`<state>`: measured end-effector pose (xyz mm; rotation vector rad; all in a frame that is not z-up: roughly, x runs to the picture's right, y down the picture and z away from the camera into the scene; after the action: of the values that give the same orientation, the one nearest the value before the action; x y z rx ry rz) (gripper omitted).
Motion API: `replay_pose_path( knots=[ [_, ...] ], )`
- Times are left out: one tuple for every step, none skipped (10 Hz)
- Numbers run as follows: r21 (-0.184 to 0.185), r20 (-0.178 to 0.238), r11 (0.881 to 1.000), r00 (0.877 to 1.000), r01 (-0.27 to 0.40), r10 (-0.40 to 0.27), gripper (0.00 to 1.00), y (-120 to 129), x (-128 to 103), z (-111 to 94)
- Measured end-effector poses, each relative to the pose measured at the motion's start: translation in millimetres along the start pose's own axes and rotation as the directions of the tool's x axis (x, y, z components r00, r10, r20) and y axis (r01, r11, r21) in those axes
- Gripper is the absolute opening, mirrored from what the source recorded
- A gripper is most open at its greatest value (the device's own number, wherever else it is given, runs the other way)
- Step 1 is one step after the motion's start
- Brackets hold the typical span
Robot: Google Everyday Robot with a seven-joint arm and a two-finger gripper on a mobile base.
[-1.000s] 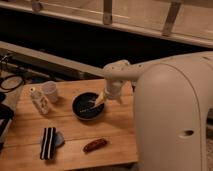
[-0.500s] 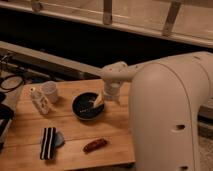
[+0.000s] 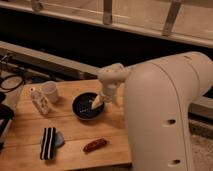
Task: Pick up the ceramic bowl
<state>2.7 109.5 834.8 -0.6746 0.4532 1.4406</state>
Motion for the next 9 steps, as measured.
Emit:
replay_pose_path(
  knots=[
    [0.001,-0.002,1.000,1.000,0.003,-0.003,0.87,2,0,3],
    [0.002,-0.005,1.000,1.000,0.006,-0.006,0.87,4,-1,6],
    [0.005,-0.010,1.000,1.000,0.011,-0.011,0.87,6,-1,11],
    [0.007,-0.012,1.000,1.000,0.014,-0.014,0.87,8,-2,15],
    [0.009,-0.015,1.000,1.000,0.017,-0.017,0.87,10,-2,18],
    [0.011,-0.017,1.000,1.000,0.019,-0.019,0.86,11,-3,21],
    [0.012,-0.019,1.000,1.000,0.021,-0.021,0.83,13,-3,23],
    [0.015,-0.022,1.000,1.000,0.023,-0.023,0.72,14,-3,25],
    [0.017,-0.023,1.000,0.999,0.023,-0.022,0.62,14,-3,28]
  ],
)
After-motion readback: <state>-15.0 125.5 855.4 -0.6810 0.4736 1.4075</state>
